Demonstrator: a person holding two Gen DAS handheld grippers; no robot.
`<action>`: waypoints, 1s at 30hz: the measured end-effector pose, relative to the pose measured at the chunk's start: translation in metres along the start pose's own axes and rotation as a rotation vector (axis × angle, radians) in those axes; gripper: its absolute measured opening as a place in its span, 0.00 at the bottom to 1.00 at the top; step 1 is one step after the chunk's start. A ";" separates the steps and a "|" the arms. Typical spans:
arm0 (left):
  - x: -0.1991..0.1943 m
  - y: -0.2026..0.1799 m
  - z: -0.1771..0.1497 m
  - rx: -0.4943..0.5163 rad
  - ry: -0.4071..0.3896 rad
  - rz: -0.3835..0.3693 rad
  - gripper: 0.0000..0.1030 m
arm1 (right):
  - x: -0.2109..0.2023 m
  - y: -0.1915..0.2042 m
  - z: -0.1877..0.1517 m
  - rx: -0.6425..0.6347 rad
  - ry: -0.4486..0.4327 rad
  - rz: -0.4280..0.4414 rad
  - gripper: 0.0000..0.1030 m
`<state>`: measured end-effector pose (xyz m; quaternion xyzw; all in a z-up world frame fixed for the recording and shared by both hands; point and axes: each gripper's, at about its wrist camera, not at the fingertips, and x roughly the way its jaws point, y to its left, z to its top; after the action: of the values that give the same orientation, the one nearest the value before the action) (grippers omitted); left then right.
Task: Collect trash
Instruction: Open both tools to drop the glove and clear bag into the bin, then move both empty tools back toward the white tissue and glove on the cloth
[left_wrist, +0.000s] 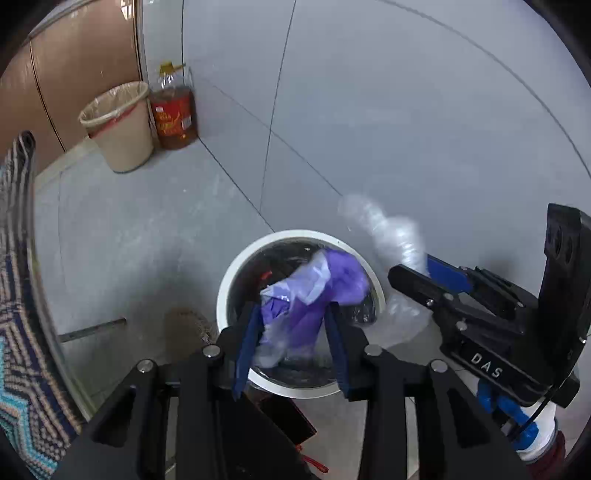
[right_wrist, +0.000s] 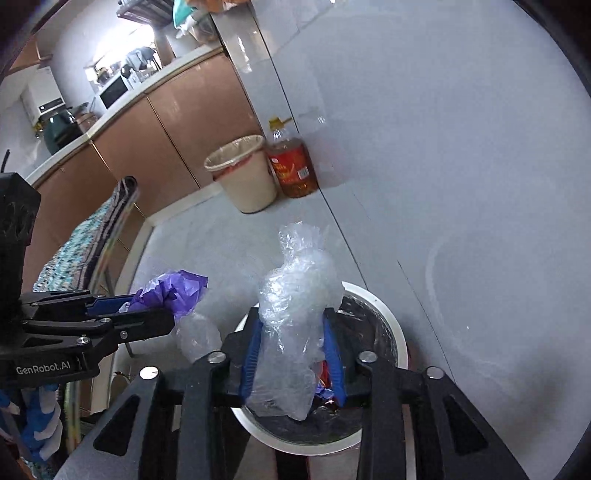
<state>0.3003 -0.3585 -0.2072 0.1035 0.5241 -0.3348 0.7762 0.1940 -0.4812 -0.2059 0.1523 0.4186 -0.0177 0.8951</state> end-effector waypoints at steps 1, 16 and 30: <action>0.003 0.001 0.001 -0.004 0.005 -0.001 0.35 | 0.002 -0.002 0.000 0.004 0.004 -0.006 0.37; -0.037 0.001 -0.012 -0.028 -0.062 -0.005 0.45 | -0.029 -0.001 -0.005 0.035 -0.021 -0.041 0.42; -0.175 0.013 -0.067 -0.029 -0.329 0.155 0.45 | -0.095 0.084 -0.005 -0.080 -0.130 0.021 0.51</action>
<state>0.2186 -0.2421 -0.0836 0.0765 0.3850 -0.2787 0.8765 0.1417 -0.4089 -0.1155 0.1193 0.3586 -0.0016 0.9258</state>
